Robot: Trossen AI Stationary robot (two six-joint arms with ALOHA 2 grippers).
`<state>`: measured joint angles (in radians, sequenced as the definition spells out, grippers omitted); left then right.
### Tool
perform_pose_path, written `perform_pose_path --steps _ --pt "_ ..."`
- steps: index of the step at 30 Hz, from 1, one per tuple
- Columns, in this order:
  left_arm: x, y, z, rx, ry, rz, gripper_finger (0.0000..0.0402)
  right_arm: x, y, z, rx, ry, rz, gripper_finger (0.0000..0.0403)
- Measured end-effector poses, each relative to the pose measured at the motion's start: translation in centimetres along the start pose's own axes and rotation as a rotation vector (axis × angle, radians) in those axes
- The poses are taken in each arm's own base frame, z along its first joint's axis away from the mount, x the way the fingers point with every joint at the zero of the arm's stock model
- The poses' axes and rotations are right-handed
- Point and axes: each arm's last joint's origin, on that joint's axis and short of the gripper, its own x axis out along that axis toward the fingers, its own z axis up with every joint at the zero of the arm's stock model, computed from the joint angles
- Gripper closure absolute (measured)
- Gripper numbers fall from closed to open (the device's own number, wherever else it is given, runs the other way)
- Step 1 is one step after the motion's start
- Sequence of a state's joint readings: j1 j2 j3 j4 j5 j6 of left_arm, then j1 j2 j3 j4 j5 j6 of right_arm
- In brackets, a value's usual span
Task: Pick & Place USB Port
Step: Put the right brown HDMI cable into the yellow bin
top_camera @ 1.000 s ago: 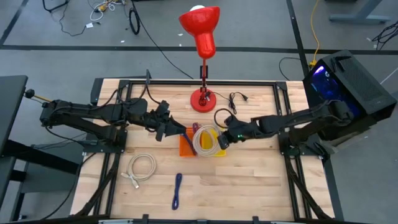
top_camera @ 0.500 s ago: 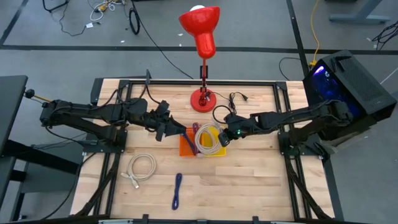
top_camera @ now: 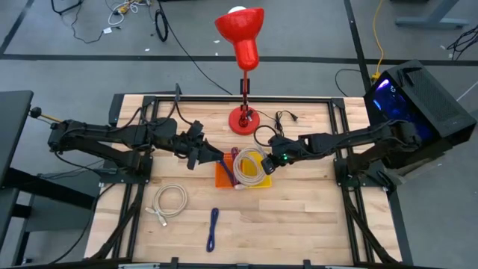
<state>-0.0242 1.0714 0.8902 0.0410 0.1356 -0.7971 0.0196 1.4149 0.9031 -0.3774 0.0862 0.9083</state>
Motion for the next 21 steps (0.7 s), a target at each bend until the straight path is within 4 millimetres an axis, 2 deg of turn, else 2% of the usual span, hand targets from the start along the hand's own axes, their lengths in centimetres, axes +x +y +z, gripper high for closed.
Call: perform_pose_path --steps 15,21 --pt "0.0 0.0 0.0 0.0 0.001 0.0 0.0285 0.0 -0.3 0.1 0.019 -0.019 -0.031 0.0272" --pt "0.0 0.0 0.0 0.0 0.0 0.0 0.0285 0.0 -1.2 0.0 0.012 -0.015 -0.132 0.0241"
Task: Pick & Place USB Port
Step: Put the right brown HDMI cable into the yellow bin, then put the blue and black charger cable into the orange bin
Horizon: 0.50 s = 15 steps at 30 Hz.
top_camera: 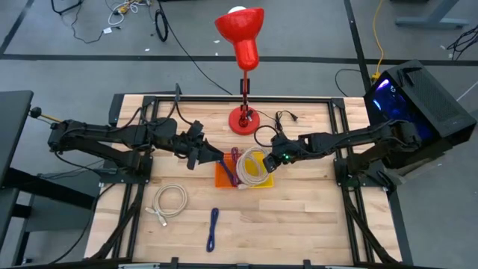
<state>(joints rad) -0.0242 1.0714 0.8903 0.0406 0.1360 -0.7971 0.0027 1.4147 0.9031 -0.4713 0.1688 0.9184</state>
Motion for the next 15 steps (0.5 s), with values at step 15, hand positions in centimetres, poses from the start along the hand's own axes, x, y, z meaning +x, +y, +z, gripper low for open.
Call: perform_pose_path --steps 15 --pt "0.3 0.4 -0.3 0.018 0.023 0.035 0.0285 0.0 0.5 3.4 0.077 -0.122 0.23 0.0179"
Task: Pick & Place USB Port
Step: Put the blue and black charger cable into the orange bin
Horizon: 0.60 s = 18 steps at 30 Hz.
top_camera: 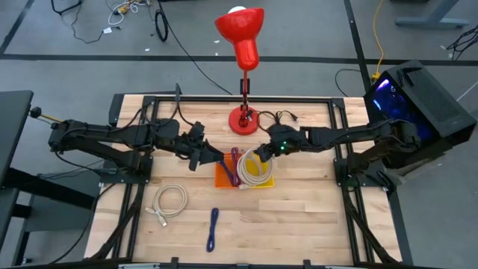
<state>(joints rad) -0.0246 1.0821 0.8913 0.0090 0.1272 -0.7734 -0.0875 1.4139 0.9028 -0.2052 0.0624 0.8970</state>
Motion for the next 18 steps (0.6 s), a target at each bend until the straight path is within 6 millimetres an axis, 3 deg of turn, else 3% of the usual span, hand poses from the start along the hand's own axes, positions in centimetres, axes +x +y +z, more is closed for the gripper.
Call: perform_pose_path --steps 4,9,18 --pt "0.0 0.2 -0.1 -0.001 0.003 0.023 0.0285 -0.2 1.7 0.2 0.002 -0.045 0.159 0.0188" --pt "0.0 0.3 -0.2 0.002 0.014 0.038 0.0285 -1.1 5.2 -1.1 -0.011 -0.046 0.438 0.0205" --pt "-0.2 1.5 -1.0 -0.008 0.143 0.117 0.0285 -2.9 8.4 -8.1 0.001 0.111 0.452 0.0245"
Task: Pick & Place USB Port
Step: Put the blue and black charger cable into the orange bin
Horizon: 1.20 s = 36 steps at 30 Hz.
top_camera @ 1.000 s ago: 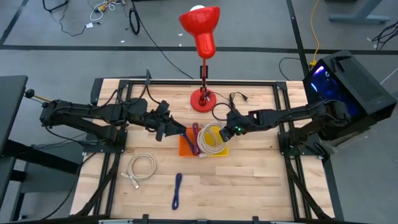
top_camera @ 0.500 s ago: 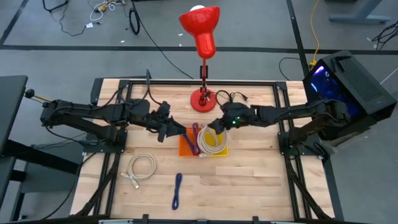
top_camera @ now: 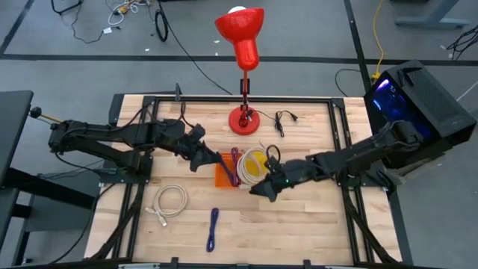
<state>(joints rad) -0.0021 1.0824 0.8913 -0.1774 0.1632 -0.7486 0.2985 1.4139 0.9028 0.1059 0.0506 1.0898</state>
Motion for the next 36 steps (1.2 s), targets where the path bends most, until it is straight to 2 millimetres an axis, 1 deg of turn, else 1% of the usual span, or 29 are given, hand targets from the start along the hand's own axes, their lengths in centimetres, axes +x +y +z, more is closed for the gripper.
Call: perform_pose_path --steps 2,5,8,10,12,14,16,19,22,26,29,31,33,36 --pt "0.0 0.5 -0.9 -0.036 0.105 0.034 0.0285 0.0 0.3 -0.6 -0.001 -0.015 -0.012 0.025" --pt "0.0 1.0 -3.2 -0.09 0.304 0.136 0.0285 -0.1 0.3 -0.8 -0.008 -0.046 -0.034 0.0255" --pt "0.7 1.1 -5.9 -0.102 0.481 0.24 0.0285 0.0 -0.4 -0.4 -0.034 -0.056 -0.092 0.0257" --pt "1.7 0.7 -7.1 -0.102 0.537 0.25 0.0285 0.0 -1.0 0.1 -0.049 -0.059 -0.125 0.0257" --pt "2.5 0.4 -7.7 -0.119 0.552 0.246 0.0285 -0.1 -1.5 0.7 -0.06 -0.046 -0.142 0.0257" --pt "3.3 0.1 -7.8 -0.14 0.523 0.229 0.0285 -0.1 -1.9 1.3 -0.082 -0.03 -0.156 0.0257" --pt "3.7 0.0 -8.1 -0.171 0.507 0.256 0.0285 -0.2 -2.3 1.8 -0.117 -0.018 -0.159 0.0257" --pt "4.8 -0.4 -9.0 -0.255 0.478 0.285 0.0285 -0.3 -2.9 2.7 -0.198 0.02 -0.148 0.0257" --pt "6.1 -1.1 -10.3 -0.355 0.44 0.301 0.0285 -0.4 -3.8 3.4 -0.241 0.071 -0.166 0.0257" --pt "8.1 -1.6 -12.3 -0.466 0.426 0.308 0.0285 -0.6 -4.2 3.7 -0.312 0.123 -0.148 0.0257" --pt "9.5 -1.8 -14.4 -0.541 0.461 0.325 0.0285 -0.6 -4.3 3.5 -0.34 0.162 -0.145 0.0257" --pt "10.1 -1.9 -16.0 -0.581 0.489 0.361 0.0285 -0.7 -4.3 3.5 -0.355 0.181 -0.135 0.0257" --pt "10.8 -2.0 -17.2 -0.605 0.508 0.361 0.0285 -1.0 -4.1 3.4 -0.372 0.196 -0.124 0.0257" --pt "11.1 -1.9 -18.4 -0.597 0.532 0.382 0.0282 -1.4 -3.9 3.4 -0.396 0.2 -0.116 0.0257"
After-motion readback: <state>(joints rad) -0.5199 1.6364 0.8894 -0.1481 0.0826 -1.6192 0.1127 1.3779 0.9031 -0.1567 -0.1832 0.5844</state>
